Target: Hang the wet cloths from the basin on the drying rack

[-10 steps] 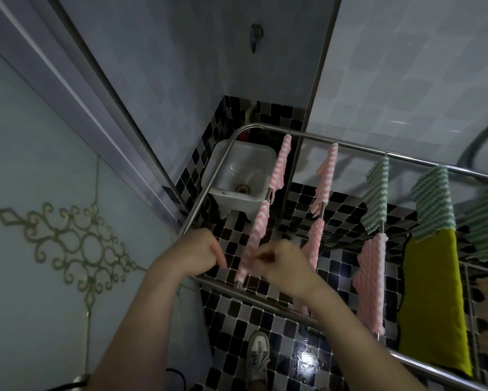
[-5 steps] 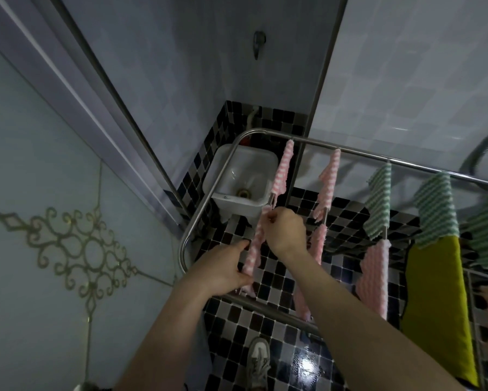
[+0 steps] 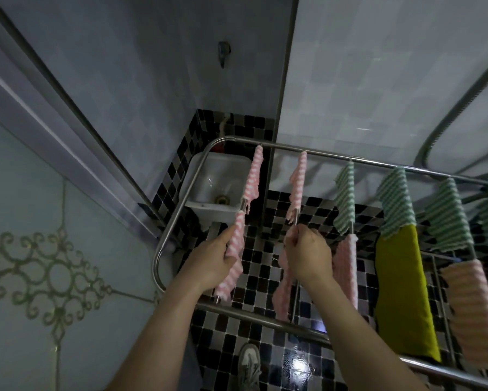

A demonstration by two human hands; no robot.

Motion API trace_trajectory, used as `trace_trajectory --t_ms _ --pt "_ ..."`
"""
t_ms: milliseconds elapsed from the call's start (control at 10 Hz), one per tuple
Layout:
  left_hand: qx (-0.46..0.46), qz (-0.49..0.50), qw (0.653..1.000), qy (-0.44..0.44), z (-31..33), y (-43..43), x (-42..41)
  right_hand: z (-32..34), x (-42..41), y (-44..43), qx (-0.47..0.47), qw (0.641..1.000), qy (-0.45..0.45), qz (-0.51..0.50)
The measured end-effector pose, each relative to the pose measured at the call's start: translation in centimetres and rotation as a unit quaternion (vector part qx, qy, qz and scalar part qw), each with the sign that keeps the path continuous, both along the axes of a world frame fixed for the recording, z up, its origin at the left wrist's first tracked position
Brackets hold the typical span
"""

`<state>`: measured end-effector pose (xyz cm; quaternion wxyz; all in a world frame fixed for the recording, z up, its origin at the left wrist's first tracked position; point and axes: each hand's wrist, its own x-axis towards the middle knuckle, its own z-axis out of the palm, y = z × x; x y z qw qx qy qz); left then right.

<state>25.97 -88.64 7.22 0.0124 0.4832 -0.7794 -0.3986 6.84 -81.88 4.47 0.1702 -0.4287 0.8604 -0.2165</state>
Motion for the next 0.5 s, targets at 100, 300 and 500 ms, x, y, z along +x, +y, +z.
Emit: trace_trajectory --t_ms 100,300,500 --pt "0.014 0.009 1.0 0.016 0.0 -0.1 0.2 -0.2 0.1 -0.5 0.013 1.0 0.002 -0.012" --pt "0.011 0.023 0.999 0.035 -1.2 0.0 0.9 0.5 0.1 0.3 0.02 0.999 -0.021 -0.015" --pt "-0.041 0.141 0.979 0.141 -1.2 0.8 1.0 2.0 -0.3 5.7 -0.062 0.994 -0.082 -0.047"
